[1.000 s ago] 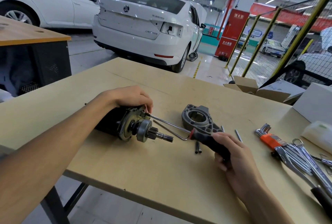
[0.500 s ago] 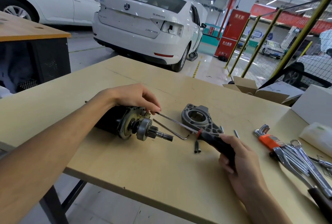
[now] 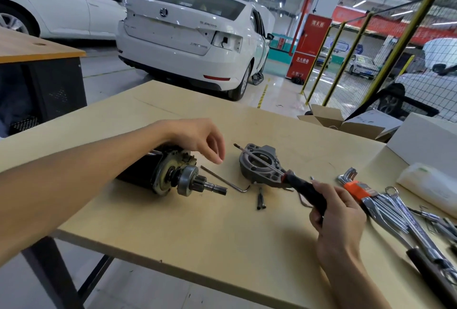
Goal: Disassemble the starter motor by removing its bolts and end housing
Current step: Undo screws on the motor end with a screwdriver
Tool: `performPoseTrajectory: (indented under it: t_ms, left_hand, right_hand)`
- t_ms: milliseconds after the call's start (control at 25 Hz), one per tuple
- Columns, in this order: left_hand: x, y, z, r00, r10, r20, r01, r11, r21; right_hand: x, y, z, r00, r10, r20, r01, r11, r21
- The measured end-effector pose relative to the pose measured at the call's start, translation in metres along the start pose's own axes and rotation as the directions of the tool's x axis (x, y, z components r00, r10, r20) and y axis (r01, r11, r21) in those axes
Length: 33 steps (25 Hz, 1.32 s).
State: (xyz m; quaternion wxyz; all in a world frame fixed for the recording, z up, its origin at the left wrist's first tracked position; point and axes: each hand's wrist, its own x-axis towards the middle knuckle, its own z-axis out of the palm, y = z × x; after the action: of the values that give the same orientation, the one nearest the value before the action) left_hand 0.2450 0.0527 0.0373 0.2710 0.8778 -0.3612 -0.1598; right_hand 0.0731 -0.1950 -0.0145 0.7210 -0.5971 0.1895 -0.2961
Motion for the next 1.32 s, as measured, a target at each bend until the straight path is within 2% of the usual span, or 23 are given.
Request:
performPoseTrajectory:
  t_ms: [120, 200, 440, 520, 600, 680, 760, 840, 960, 1120, 1200, 1320]
  left_hand:
    - [0.025, 0.022, 0.012, 0.987, -0.046, 0.156, 0.026, 0.992, 0.127]
    - [0.03, 0.026, 0.016, 0.981, -0.059, 0.185, 0.017, 0.975, 0.222]
    - [-0.045, 0.009, -0.021, 0.993, -0.119, 0.004, 0.117, 0.976, 0.185]
    - [-0.093, -0.009, -0.014, 0.998, -0.036, -0.05, 0.045, 0.982, 0.182]
    - [-0.128, -0.027, 0.009, 0.972, 0.129, -0.196, -0.053, 0.934, 0.353]
    - [-0.134, -0.044, 0.03, 0.861, 0.38, -0.337, -0.111, 0.789, 0.605]
    - [-0.127, -0.047, 0.04, 0.759, 0.534, -0.373, -0.093, 0.655, 0.75]
    - [-0.12, -0.045, 0.044, 0.707, 0.595, -0.382, -0.06, 0.588, 0.806]
    - [-0.114, -0.045, 0.047, 0.683, 0.605, -0.409, -0.066, 0.61, 0.79]
    - [-0.113, -0.037, 0.043, 0.693, 0.612, -0.38, -0.065, 0.578, 0.814]
    - [-0.116, -0.033, 0.036, 0.728, 0.585, -0.358, -0.082, 0.593, 0.801]
    - [-0.12, -0.028, 0.019, 0.825, 0.421, -0.378, -0.094, 0.761, 0.642]
  right_hand:
    - [-0.002, -0.002, 0.0, 1.0, -0.027, -0.01, 0.027, 1.0, 0.01]
    - [-0.003, -0.004, -0.001, 0.999, -0.031, -0.019, 0.031, 0.999, 0.013]
    - [-0.002, -0.004, -0.004, 0.998, -0.039, -0.042, 0.042, 0.996, 0.073]
    - [-0.002, -0.004, -0.005, 0.999, -0.036, -0.03, 0.039, 0.995, 0.091]
    - [-0.001, -0.003, -0.004, 0.999, -0.03, -0.017, 0.032, 0.994, 0.105]
    - [-0.001, -0.002, -0.002, 1.0, -0.022, -0.002, 0.022, 0.995, 0.096]
    - [-0.003, 0.0, 0.0, 0.999, -0.022, 0.024, 0.021, 0.998, 0.066]
    - [-0.004, 0.001, 0.0, 0.999, -0.035, 0.038, 0.034, 0.999, 0.033]
    - [-0.004, 0.001, -0.002, 0.998, -0.043, 0.035, 0.043, 0.999, -0.004]
    - [-0.006, 0.0, -0.002, 0.998, -0.044, 0.049, 0.046, 0.998, -0.046]
    - [-0.009, 0.0, -0.002, 0.996, -0.058, 0.064, 0.062, 0.996, -0.064]
    - [-0.01, 0.0, -0.004, 0.995, -0.076, 0.064, 0.08, 0.994, -0.07]
